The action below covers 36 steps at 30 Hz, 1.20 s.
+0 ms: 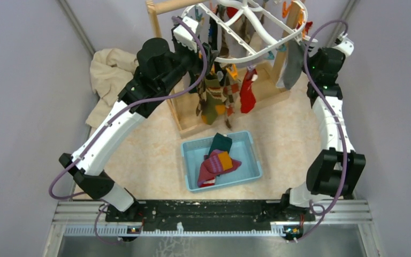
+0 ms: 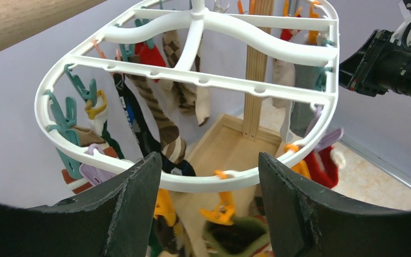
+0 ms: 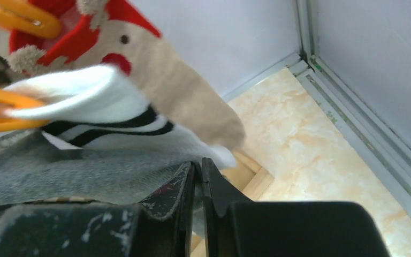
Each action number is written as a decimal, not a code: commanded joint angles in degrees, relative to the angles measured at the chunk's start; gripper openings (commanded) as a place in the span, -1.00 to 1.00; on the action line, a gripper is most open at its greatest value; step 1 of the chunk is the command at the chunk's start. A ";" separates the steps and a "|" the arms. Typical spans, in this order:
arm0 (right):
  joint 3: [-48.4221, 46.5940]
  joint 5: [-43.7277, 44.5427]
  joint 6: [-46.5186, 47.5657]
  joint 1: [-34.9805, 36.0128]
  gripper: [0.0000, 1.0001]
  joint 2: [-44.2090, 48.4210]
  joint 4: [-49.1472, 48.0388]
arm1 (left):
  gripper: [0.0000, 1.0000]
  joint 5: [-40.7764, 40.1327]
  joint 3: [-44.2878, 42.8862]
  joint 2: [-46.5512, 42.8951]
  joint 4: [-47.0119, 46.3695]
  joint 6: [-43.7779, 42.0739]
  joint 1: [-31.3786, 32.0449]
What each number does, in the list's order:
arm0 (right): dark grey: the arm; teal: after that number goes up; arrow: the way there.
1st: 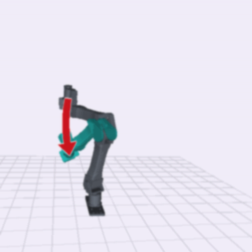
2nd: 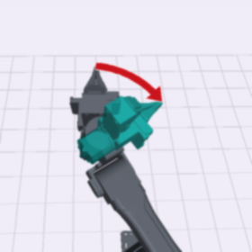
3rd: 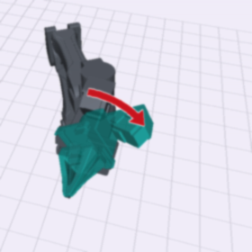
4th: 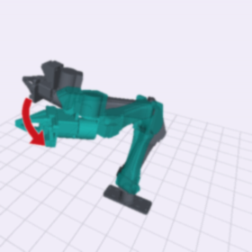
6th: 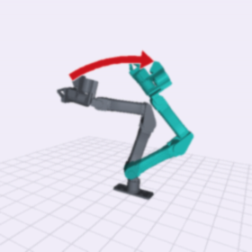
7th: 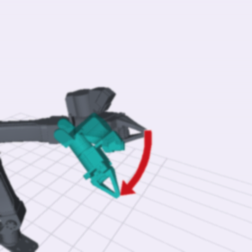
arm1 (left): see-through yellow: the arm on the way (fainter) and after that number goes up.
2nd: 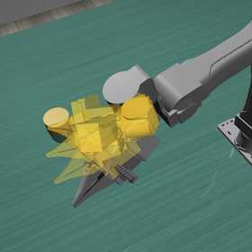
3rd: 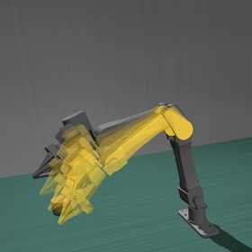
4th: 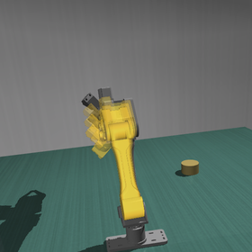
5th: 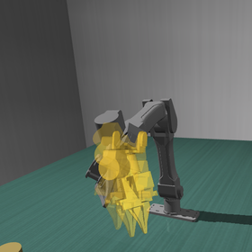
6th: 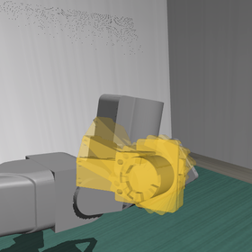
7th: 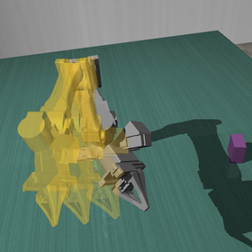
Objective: Remove the socks clipped to the hanger
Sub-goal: Adjust the hanger on the clothesline.
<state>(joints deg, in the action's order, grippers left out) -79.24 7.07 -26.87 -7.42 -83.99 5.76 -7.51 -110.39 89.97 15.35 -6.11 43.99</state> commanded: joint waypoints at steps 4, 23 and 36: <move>-6.74 -5.03 -3.01 -5.92 -0.70 -4.33 1.03 | 0.46 -0.76 -0.57 -0.86 -0.24 -0.51 -0.39; 6.95 -16.17 -2.93 -7.02 0.27 28.39 13.89 | 0.45 -2.05 1.42 -2.65 -0.48 0.01 -0.48; 8.43 -29.45 -0.83 2.09 0.17 36.46 19.49 | 0.45 -0.03 5.75 -9.10 3.40 3.03 -0.48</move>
<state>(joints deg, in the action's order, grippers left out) -70.63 -17.15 -29.23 -7.73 -50.81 24.49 -8.69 -105.27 84.09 17.15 -4.38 43.72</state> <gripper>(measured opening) 0.597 0.725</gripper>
